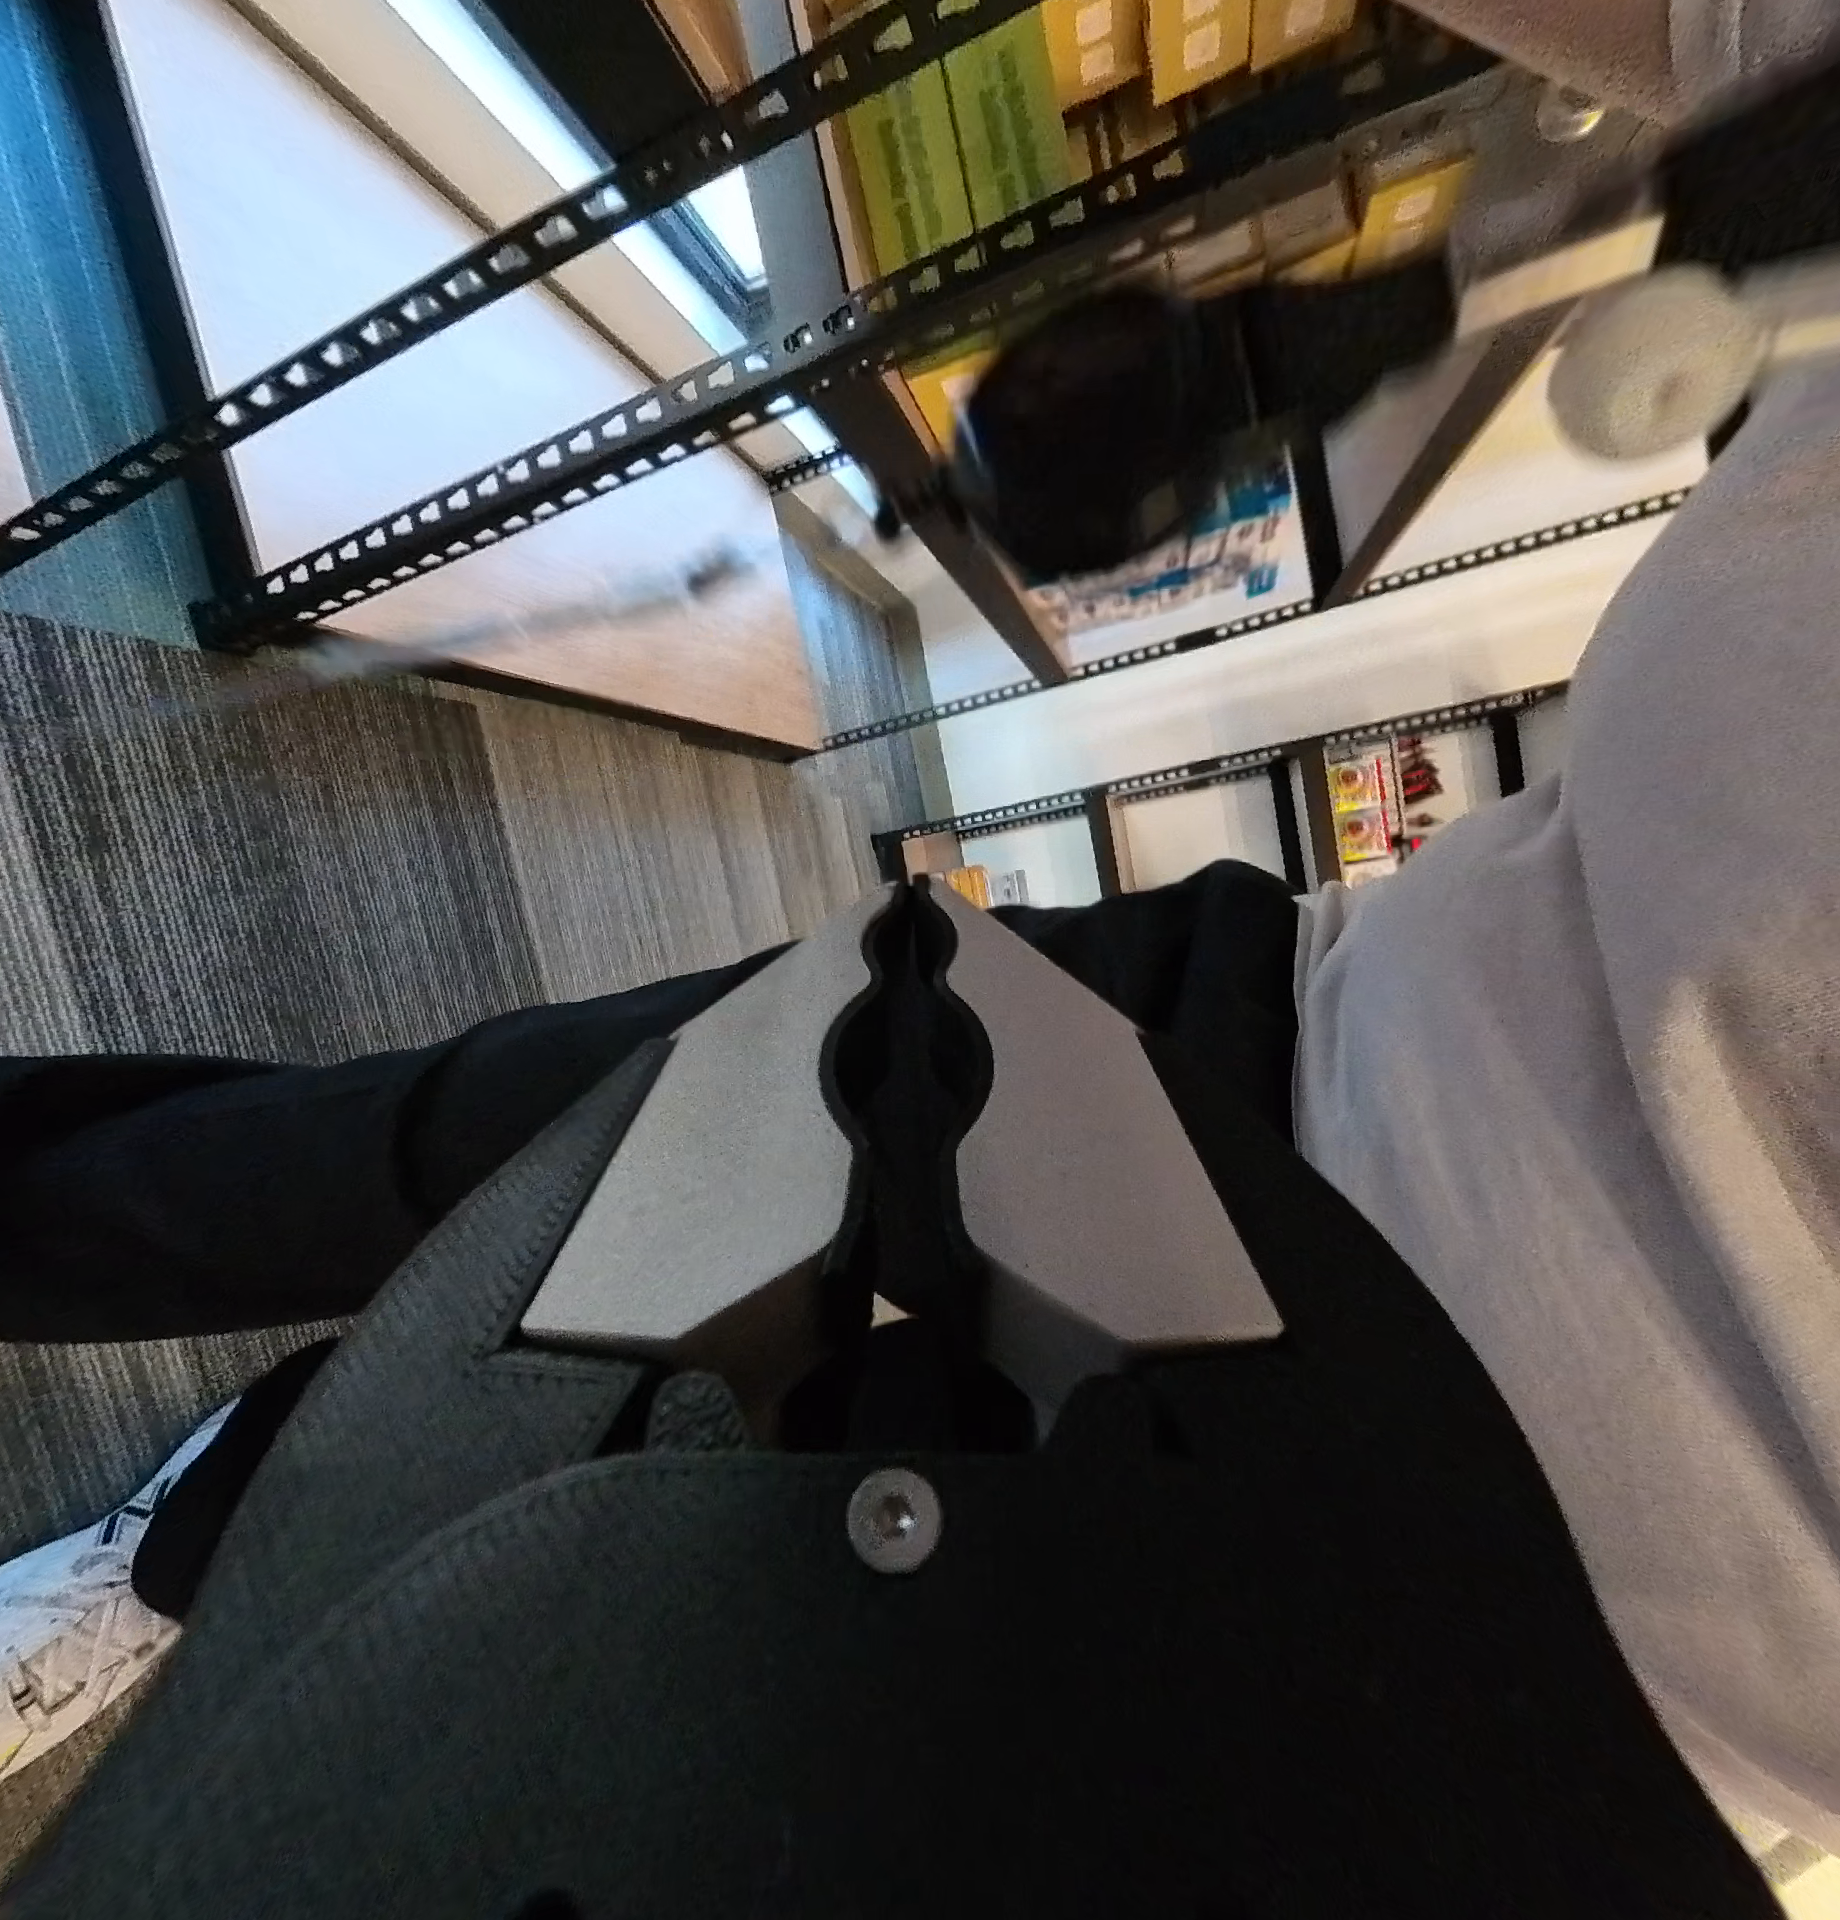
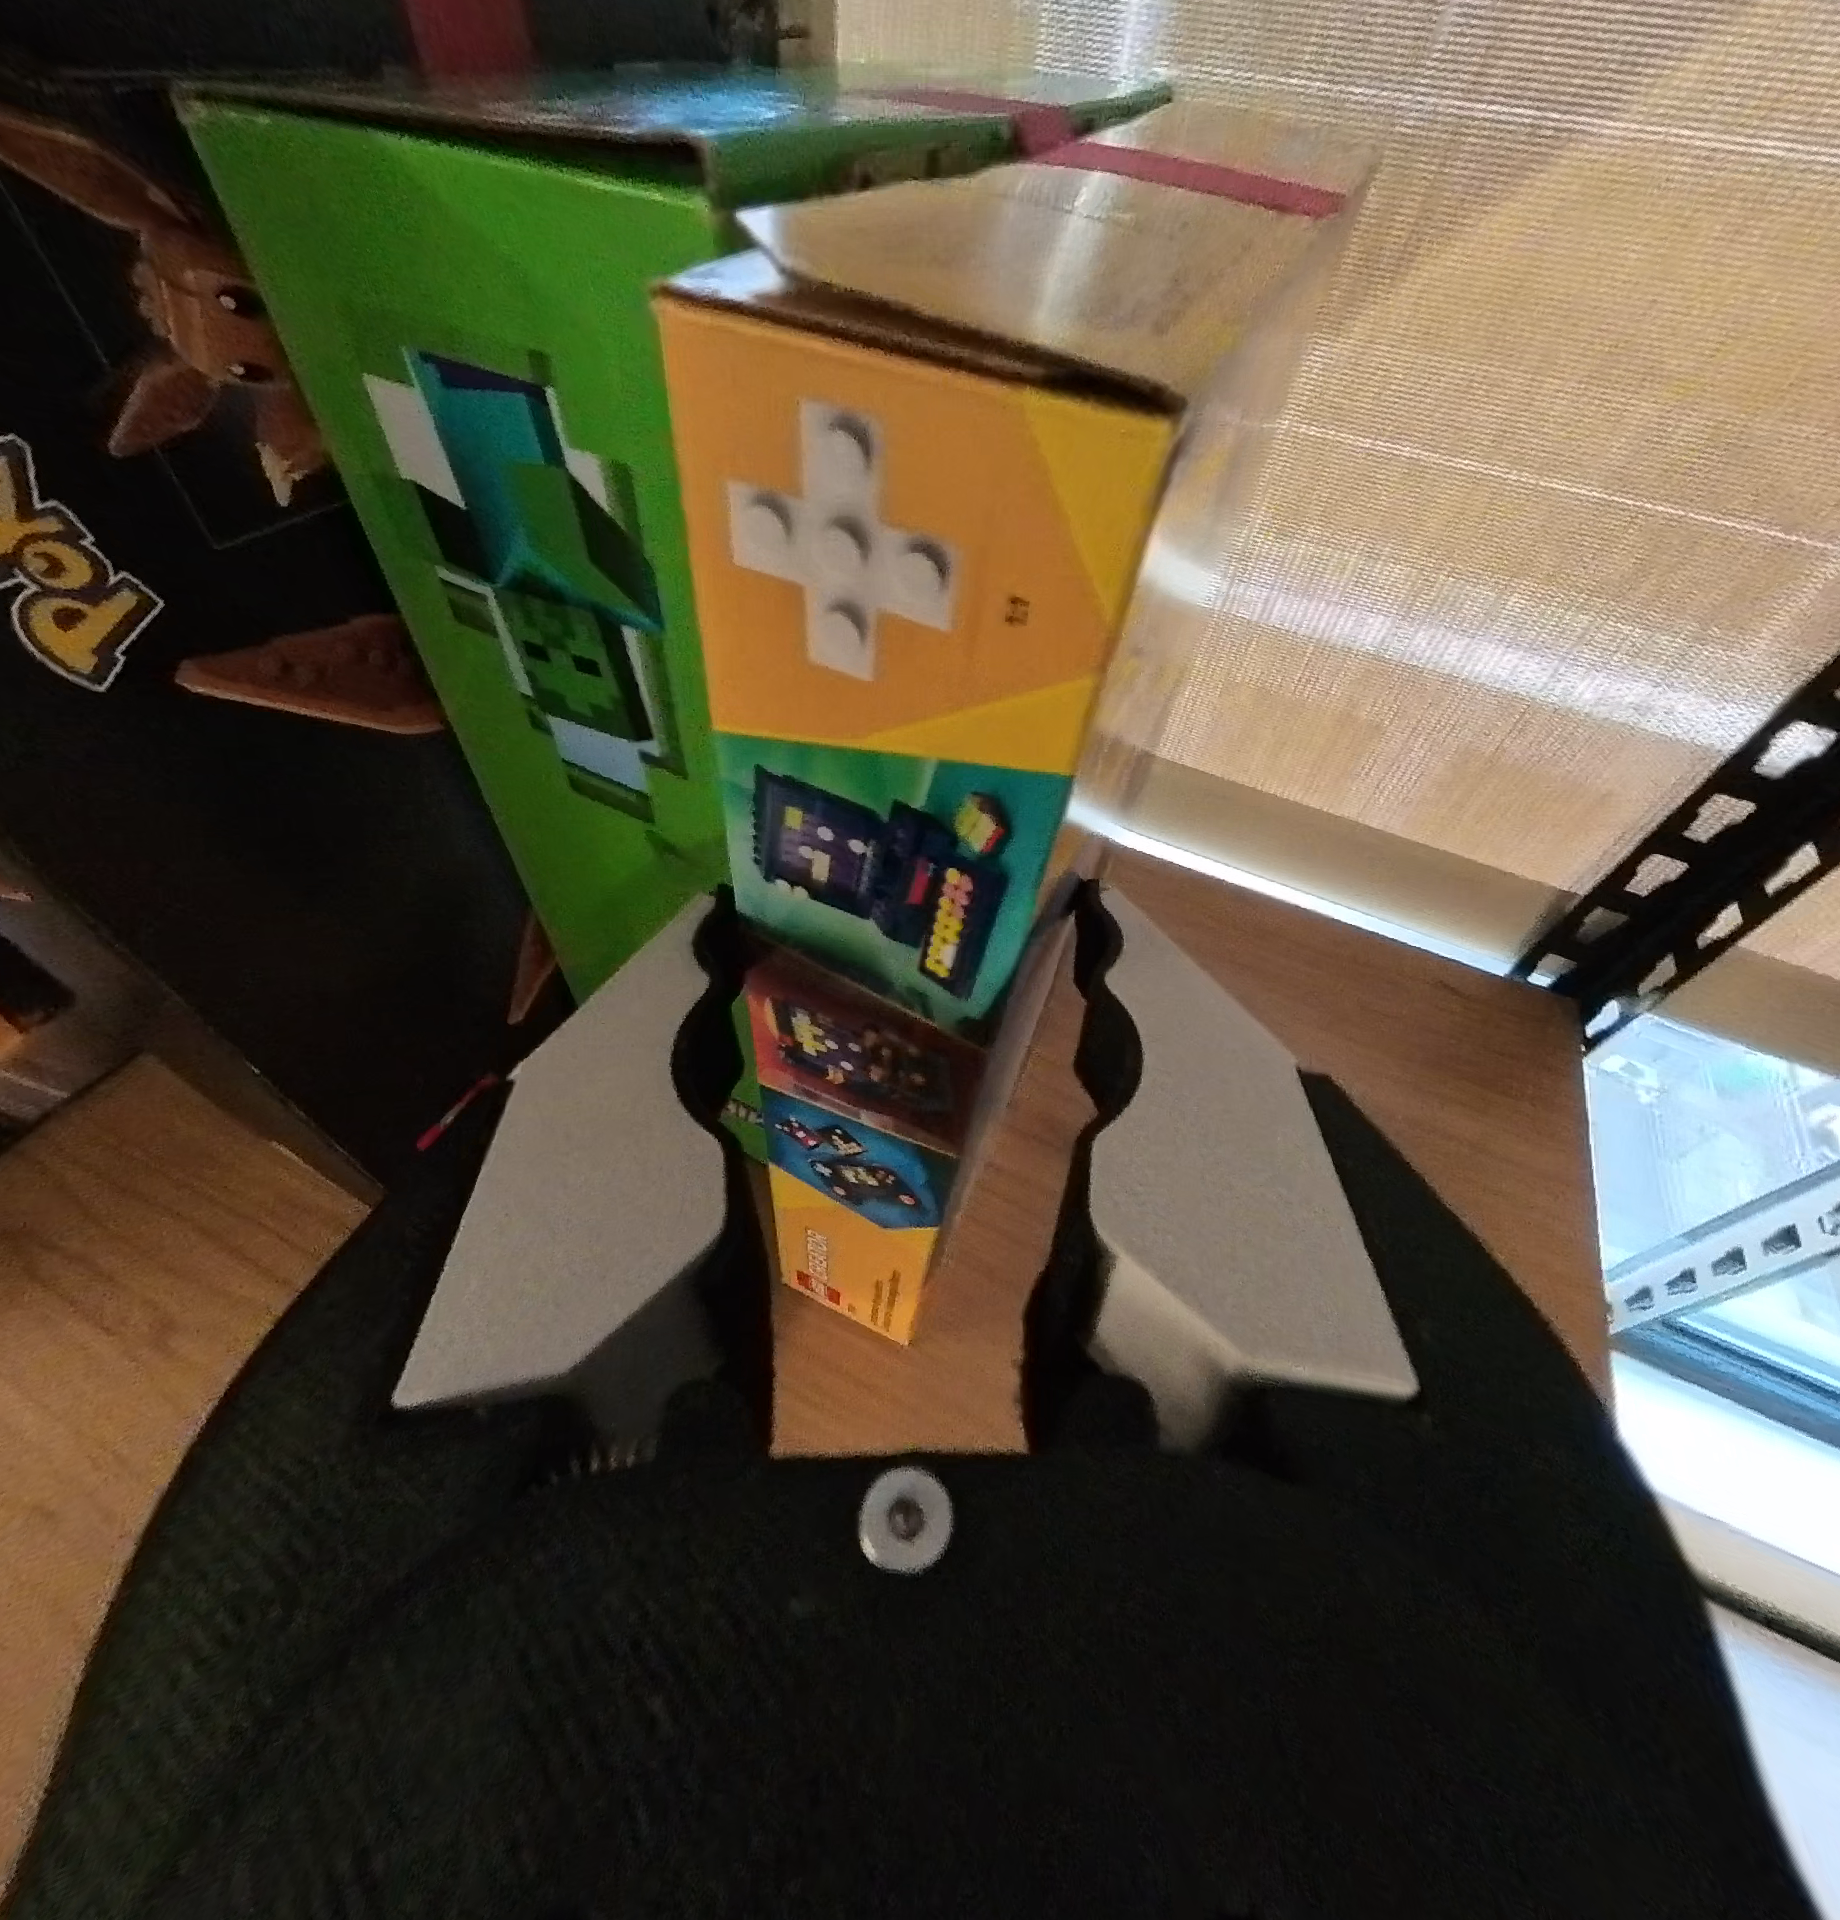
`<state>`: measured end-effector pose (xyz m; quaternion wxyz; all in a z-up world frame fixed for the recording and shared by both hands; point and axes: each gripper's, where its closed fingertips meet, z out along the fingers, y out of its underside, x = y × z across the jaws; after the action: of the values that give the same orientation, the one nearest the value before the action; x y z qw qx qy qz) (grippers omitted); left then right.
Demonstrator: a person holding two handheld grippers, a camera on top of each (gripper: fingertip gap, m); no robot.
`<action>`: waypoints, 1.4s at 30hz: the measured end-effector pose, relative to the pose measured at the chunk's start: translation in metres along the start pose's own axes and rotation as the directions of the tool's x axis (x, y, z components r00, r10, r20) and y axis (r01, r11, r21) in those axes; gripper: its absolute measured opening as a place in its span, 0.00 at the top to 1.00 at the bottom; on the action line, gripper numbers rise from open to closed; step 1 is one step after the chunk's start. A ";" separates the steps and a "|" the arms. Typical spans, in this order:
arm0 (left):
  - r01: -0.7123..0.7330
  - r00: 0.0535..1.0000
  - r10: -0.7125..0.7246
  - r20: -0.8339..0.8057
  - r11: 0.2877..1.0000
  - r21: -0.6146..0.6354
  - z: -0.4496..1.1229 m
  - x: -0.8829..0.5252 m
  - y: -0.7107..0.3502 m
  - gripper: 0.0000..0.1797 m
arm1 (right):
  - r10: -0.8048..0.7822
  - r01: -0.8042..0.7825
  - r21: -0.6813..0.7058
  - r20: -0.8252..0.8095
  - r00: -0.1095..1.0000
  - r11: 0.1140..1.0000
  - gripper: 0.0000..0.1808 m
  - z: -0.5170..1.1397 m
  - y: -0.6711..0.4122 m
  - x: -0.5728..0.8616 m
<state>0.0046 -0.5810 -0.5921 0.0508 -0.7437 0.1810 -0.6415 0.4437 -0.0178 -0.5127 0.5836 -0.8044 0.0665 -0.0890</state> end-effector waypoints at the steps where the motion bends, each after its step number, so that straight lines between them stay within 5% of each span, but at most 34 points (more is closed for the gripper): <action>1: 0.000 1.000 -0.001 -0.003 1.000 -0.016 0.002 0.000 0.001 1.00 | 0.016 -0.016 0.008 -0.007 1.000 1.000 0.66 -0.003 0.001 0.002; 9: 0.012 1.000 -0.012 0.004 0.997 -0.081 -0.005 -0.003 0.005 1.00 | -0.054 0.053 -0.016 -0.045 0.998 0.998 0.68 -0.003 0.001 0.009; 20: -0.004 1.000 0.004 0.003 0.998 -0.056 -0.010 -0.008 -0.014 1.00 | 0.067 -0.064 0.036 -0.109 0.992 0.997 0.70 -0.012 0.004 0.036; 27: 0.029 1.000 -0.028 0.012 0.997 -0.066 -0.014 -0.015 -0.005 1.00 | -0.076 0.075 -0.029 -0.035 0.997 0.997 0.69 0.028 -0.007 0.037; 42: 0.032 0.999 -0.034 -0.014 0.995 -0.090 0.004 -0.018 -0.017 1.00 | 0.035 -0.036 -0.031 -0.036 0.999 0.999 0.68 0.022 -0.007 0.007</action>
<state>0.0099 -0.5599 -0.6046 0.0055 -0.7432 0.1976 -0.6392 0.4552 0.0037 -0.5123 0.5711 -0.8104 0.0927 -0.0919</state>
